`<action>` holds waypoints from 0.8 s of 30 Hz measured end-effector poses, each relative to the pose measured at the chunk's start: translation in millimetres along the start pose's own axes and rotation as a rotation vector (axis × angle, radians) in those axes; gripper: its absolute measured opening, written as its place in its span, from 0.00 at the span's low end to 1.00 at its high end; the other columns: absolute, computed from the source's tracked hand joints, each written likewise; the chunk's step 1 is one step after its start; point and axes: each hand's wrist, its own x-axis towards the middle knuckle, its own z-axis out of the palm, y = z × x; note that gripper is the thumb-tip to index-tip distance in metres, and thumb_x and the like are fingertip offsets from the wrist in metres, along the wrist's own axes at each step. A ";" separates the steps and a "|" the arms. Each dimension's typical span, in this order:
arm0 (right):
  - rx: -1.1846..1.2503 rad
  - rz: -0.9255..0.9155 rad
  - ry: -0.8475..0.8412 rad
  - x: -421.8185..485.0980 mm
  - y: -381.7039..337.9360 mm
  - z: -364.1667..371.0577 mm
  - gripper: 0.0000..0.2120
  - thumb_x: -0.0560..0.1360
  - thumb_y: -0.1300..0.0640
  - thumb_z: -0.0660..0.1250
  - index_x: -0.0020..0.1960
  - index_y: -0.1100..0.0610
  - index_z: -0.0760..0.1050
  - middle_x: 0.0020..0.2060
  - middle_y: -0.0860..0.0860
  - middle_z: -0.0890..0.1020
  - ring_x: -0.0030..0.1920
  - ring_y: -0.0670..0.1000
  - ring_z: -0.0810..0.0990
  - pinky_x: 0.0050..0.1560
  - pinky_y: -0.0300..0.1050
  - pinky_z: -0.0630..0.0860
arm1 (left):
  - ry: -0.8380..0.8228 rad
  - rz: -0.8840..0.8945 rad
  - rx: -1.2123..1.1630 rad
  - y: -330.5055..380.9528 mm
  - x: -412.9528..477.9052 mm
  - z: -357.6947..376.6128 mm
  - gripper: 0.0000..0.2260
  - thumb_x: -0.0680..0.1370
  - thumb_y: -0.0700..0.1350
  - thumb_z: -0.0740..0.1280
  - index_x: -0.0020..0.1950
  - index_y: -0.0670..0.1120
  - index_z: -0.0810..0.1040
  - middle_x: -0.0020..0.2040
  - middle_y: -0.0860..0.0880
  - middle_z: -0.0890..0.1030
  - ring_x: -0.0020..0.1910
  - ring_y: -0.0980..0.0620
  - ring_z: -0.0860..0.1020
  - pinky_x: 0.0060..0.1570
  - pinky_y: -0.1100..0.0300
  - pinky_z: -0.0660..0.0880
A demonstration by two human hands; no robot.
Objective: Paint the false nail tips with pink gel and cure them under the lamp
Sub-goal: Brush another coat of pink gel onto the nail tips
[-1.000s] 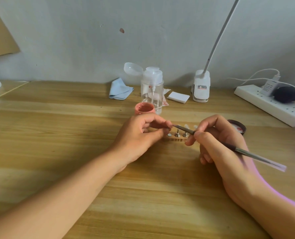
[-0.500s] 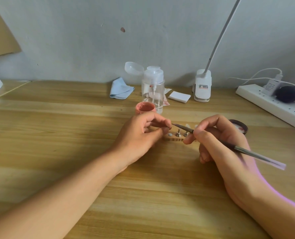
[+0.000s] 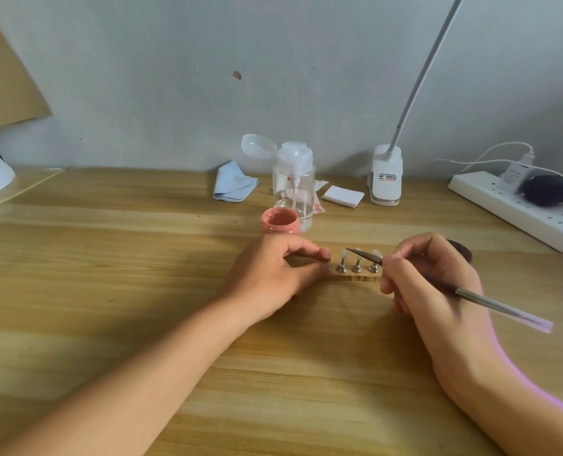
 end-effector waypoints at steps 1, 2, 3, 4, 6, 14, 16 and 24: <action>-0.002 -0.005 0.003 -0.2 -0.4 0.2 0.06 0.77 0.67 0.65 0.43 0.61 0.72 0.28 0.52 0.78 0.28 0.43 0.73 0.28 0.33 0.68 | 0.008 0.003 0.027 0.8 -1.1 0.4 0.06 0.71 0.53 0.77 0.46 0.59 0.84 0.34 0.65 0.81 0.24 0.66 0.70 0.29 0.68 0.63; -0.004 -0.006 0.002 -0.2 -1.0 0.3 0.06 0.77 0.67 0.66 0.43 0.61 0.72 0.28 0.52 0.78 0.28 0.44 0.72 0.28 0.33 0.68 | 0.011 0.006 0.055 1.4 -2.0 1.3 0.06 0.71 0.54 0.76 0.47 0.59 0.84 0.28 0.66 0.78 0.23 0.66 0.69 0.27 0.69 0.61; -0.005 -0.006 -0.002 -0.4 -1.7 0.7 0.06 0.77 0.66 0.66 0.43 0.61 0.72 0.28 0.52 0.78 0.28 0.44 0.73 0.28 0.34 0.68 | 0.009 0.008 0.075 2.2 -3.3 1.8 0.07 0.71 0.55 0.76 0.48 0.59 0.84 0.24 0.66 0.75 0.22 0.64 0.68 0.25 0.69 0.59; -0.009 -0.009 -0.006 -0.4 -2.3 1.0 0.05 0.77 0.66 0.66 0.43 0.62 0.72 0.28 0.52 0.79 0.29 0.43 0.73 0.29 0.34 0.69 | 0.005 0.008 0.081 2.7 -4.2 2.1 0.07 0.72 0.55 0.76 0.49 0.58 0.84 0.23 0.66 0.74 0.21 0.63 0.67 0.24 0.69 0.58; -0.021 -0.028 -0.005 -0.8 -3.6 1.6 0.05 0.77 0.65 0.66 0.44 0.62 0.72 0.28 0.51 0.79 0.29 0.43 0.73 0.30 0.33 0.69 | 0.005 -0.009 0.067 4.2 -5.3 1.1 0.08 0.71 0.54 0.77 0.49 0.58 0.84 0.26 0.67 0.77 0.23 0.63 0.68 0.25 0.70 0.61; -0.057 -0.096 0.029 -3.7 -7.6 1.2 0.04 0.76 0.64 0.68 0.46 0.60 0.73 0.33 0.55 0.78 0.30 0.44 0.72 0.31 0.36 0.70 | 0.372 0.194 0.436 9.9 -25.4 -4.8 0.13 0.69 0.52 0.73 0.40 0.56 0.68 0.34 0.61 0.74 0.34 0.62 0.72 0.31 0.67 0.62; -0.068 -0.128 0.012 -4.7 -10.7 1.6 0.04 0.75 0.61 0.69 0.46 0.58 0.74 0.34 0.55 0.79 0.31 0.44 0.73 0.33 0.37 0.71 | 0.523 0.203 0.392 10.8 -21.1 -11.0 0.16 0.67 0.51 0.73 0.44 0.56 0.65 0.40 0.60 0.71 0.40 0.60 0.72 0.36 0.63 0.65; -0.140 -0.131 -0.087 -9.6 -15.1 4.0 0.09 0.71 0.58 0.63 0.47 0.50 0.79 0.37 0.54 0.84 0.33 0.49 0.78 0.33 0.40 0.71 | 0.297 -0.122 0.315 -6.7 2.5 -27.7 0.31 0.67 0.57 0.78 0.66 0.51 0.73 0.64 0.52 0.78 0.65 0.50 0.73 0.65 0.49 0.70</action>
